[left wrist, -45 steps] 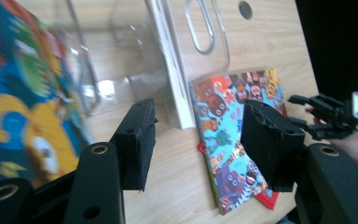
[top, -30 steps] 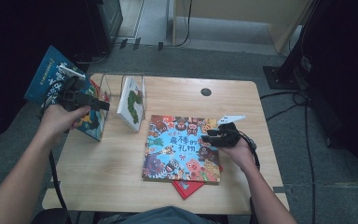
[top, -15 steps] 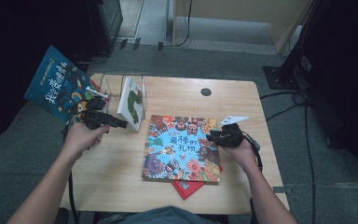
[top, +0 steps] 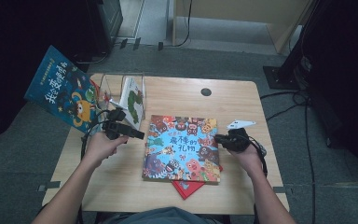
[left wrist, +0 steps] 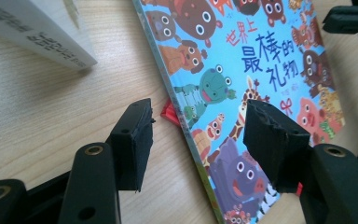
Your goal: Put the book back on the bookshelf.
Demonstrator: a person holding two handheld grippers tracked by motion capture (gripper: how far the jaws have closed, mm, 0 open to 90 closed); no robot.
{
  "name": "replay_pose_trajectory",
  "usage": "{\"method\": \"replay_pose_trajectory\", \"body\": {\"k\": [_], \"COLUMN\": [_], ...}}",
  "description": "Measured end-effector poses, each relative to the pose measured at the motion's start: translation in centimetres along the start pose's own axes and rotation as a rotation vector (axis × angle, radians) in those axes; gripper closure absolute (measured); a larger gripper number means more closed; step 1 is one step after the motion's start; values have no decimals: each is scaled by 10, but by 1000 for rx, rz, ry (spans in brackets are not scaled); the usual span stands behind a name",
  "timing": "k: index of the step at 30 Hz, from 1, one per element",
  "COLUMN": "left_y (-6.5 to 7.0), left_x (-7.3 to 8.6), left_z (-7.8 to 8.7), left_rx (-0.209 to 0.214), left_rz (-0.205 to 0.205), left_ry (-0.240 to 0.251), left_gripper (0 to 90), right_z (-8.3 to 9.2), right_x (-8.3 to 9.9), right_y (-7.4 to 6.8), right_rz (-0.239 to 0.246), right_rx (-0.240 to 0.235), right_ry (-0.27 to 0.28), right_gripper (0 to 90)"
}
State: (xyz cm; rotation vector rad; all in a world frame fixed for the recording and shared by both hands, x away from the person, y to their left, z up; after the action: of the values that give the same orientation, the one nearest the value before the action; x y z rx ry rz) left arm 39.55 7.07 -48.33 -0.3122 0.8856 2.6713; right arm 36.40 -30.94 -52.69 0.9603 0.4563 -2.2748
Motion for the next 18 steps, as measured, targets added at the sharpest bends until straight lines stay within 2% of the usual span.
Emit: {"method": "replay_pose_trajectory", "body": {"k": [3,8,12,15,18], "left_y": [-2,-4,-2,-3,-5], "left_x": [1,6,8,11,15], "left_z": [-6,-17,-23,-28,-35], "left_rx": [33,19,-2,15,13], "left_rz": [21,12,-16,-4,3], "left_ry": [2,-7,-18,-13,-22], "left_gripper": [429,434,428,427,428], "right_z": [2,6,7,7,5], "right_x": [4,10,14,16,18], "right_y": [1,3,3,3,2], "right_rz": [-8,-21,-36,-41,-35], "right_rx": [10,21,22,19,18], "right_ry": [-5,-15,-33,-46,-63], "right_gripper": [831,863,892,897,897]}}
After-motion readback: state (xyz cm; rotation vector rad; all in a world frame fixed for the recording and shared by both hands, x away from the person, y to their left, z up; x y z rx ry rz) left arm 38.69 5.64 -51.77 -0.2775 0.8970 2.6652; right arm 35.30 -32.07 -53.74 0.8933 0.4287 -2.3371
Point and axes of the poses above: each handheld gripper's, and its own axes: z roughly backward along the jaws, x roughly out of its underside, y roughly to its right, the point moved 5 cm from there along -z, roughly forward along the jaws, and after that the axes turned 5 degrees about z, right-handed, at the moved point
